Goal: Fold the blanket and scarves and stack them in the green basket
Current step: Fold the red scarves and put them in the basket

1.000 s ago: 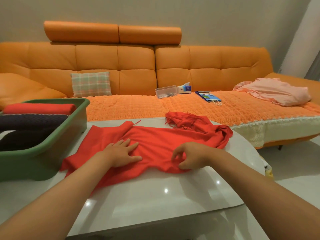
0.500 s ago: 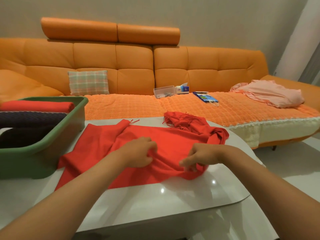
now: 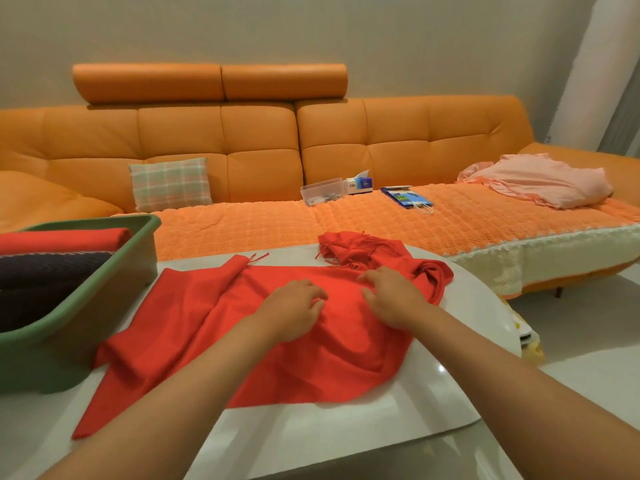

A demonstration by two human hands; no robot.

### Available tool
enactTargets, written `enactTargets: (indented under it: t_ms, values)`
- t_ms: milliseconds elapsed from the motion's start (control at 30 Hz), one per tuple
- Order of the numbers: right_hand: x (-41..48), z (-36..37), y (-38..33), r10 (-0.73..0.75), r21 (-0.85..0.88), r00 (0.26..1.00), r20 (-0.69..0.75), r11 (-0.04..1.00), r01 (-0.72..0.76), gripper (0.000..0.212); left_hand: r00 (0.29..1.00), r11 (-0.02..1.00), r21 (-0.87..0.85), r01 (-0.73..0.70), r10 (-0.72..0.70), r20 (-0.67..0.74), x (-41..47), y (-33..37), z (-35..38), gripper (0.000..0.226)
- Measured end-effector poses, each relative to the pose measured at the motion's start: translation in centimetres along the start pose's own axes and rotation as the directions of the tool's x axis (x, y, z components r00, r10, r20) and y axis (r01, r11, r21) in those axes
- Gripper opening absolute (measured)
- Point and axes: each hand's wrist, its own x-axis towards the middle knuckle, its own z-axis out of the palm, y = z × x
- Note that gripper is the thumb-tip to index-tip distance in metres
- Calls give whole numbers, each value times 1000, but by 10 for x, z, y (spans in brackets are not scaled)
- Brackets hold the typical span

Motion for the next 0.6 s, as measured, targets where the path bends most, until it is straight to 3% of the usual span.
enactTargets:
  t_ms: [133,300,400,467,500,600]
  values:
    - [22,23,15,136,-120,954,268,987,-107,63,993,992,120,40,-53,105,34,3,20,40]
    - [51,22,47,198,-257,948,249,957,-133,74,979,997,82,13,-29,200,49,-4,43,62]
    - [57,22,58,162,-317,960,230,945,-84,72,1000,999,28,-16,16,12,43,-11,49,62]
    - [56,20,58,102,-381,969,224,924,-10,70,982,997,81,-15,29,-184,38,-12,43,62]
    - [53,17,55,53,-417,976,212,908,41,67,978,995,98,-1,21,-207,35,-13,40,64]
    - [41,12,33,-114,-412,984,138,897,161,58,996,996,85,37,-44,80,22,-15,39,95]
